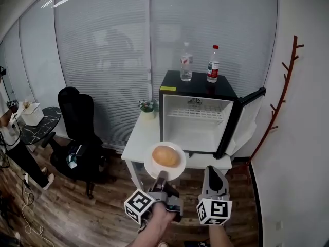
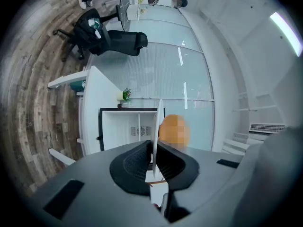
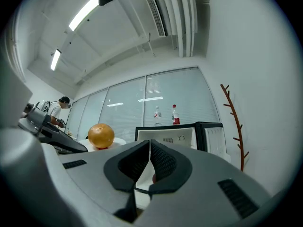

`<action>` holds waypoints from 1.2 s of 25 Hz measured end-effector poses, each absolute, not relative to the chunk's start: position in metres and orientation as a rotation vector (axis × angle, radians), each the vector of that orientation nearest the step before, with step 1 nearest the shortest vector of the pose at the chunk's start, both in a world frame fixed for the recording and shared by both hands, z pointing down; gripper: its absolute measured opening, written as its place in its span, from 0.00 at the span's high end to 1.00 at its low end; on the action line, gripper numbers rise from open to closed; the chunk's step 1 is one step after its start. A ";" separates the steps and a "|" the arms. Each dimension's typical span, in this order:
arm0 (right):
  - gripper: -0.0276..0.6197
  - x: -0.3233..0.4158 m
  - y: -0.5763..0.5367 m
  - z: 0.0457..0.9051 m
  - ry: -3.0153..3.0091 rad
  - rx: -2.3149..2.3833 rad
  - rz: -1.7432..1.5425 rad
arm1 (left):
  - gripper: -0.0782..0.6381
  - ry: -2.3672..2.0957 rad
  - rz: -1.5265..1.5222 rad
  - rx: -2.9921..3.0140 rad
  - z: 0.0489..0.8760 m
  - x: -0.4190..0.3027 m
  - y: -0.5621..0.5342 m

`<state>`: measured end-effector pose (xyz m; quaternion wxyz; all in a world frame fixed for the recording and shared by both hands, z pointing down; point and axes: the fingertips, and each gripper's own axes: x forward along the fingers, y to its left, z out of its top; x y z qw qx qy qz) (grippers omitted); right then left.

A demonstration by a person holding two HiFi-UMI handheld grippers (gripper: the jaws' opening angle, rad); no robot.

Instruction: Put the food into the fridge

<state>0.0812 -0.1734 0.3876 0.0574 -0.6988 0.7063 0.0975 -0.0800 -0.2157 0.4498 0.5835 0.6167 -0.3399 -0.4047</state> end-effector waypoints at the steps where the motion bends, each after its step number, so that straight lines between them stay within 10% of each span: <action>1: 0.91 0.082 -0.181 0.388 2.135 -2.122 0.297 | 0.83 -0.793 -0.940 1.443 0.451 -0.079 -0.225; 30: 0.91 0.226 -0.446 0.395 2.255 -1.989 0.217 | 0.83 -0.951 -0.924 1.356 0.474 0.064 -0.477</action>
